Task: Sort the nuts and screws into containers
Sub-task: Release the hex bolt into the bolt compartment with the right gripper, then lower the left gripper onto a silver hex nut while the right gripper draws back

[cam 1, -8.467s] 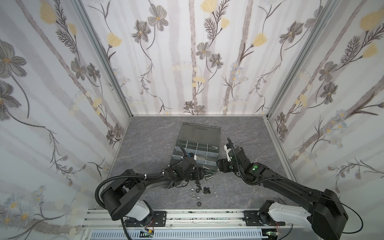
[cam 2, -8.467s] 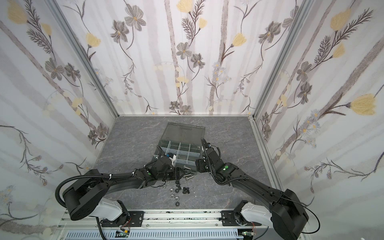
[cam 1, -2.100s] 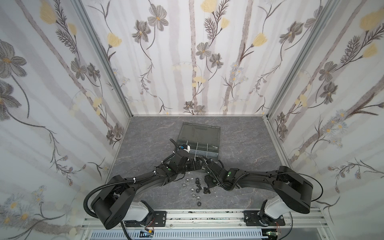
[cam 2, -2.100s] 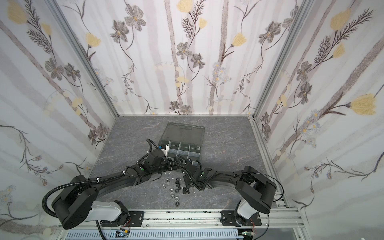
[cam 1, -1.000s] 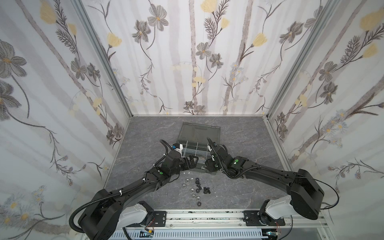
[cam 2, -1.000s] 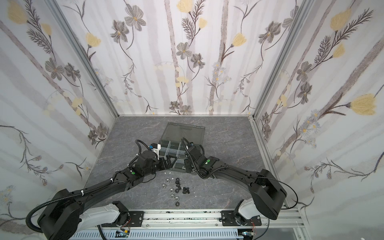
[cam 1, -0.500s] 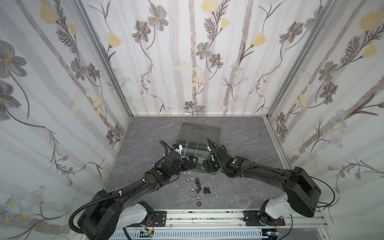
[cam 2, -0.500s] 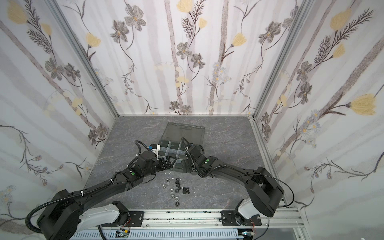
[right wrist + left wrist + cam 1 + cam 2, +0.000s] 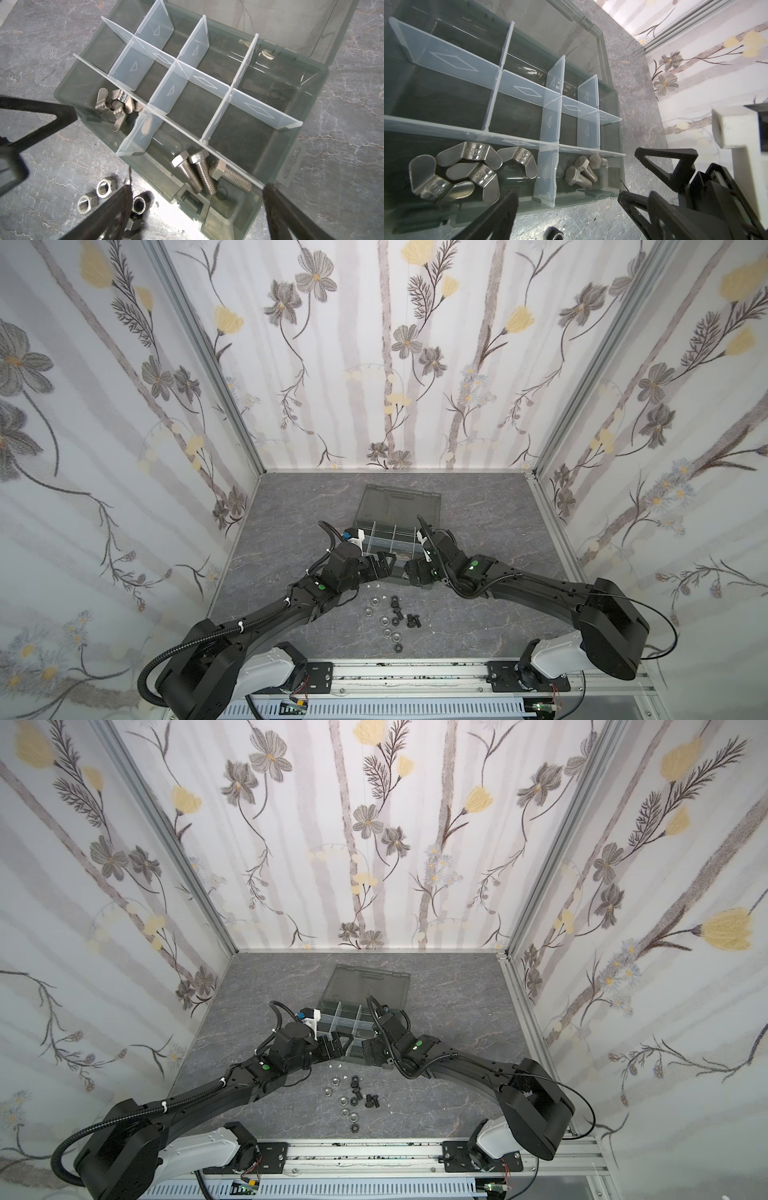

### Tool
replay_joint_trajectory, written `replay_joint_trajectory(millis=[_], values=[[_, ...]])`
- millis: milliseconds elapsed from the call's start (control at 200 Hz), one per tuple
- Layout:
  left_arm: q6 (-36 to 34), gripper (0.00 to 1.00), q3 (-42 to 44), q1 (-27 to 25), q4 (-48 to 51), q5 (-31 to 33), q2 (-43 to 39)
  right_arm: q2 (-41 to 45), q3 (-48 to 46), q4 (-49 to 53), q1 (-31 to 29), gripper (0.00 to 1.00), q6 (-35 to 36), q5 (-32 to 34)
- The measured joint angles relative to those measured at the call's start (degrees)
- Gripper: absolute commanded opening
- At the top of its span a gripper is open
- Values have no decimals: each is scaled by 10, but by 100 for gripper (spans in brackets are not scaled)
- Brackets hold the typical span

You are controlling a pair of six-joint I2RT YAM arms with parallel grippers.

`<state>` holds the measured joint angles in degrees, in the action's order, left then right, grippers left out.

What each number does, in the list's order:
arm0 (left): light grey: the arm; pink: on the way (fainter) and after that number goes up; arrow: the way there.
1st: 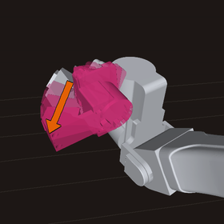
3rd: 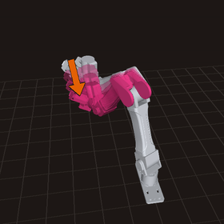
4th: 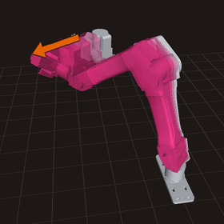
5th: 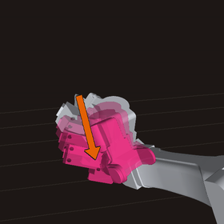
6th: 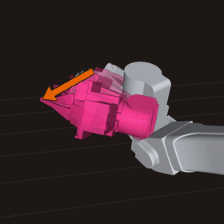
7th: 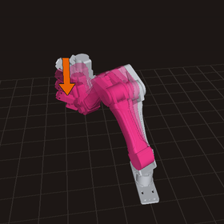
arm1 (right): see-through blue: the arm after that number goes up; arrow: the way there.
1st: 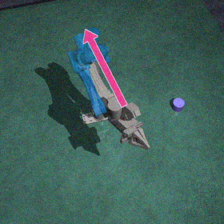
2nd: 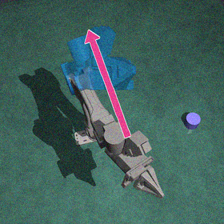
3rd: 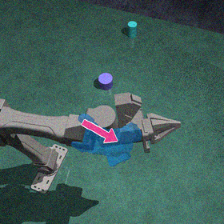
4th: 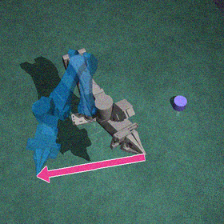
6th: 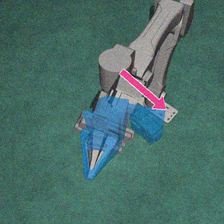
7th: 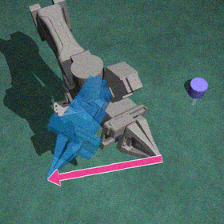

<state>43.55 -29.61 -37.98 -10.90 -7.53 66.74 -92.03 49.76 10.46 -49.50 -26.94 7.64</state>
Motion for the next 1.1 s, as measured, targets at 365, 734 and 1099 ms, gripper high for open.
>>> replay_joint_trajectory(millis=[365,734,1099], values=[[0,88,0,0,0,-2,3,30,-16,-5,0,94,0,-2],[0,53,-12,-13,50,6,-12,51,-40,-6,7,94,0,-2],[-36,46,-36,-64,181,60,0,60,-57,-6,13,94,0,-2]])
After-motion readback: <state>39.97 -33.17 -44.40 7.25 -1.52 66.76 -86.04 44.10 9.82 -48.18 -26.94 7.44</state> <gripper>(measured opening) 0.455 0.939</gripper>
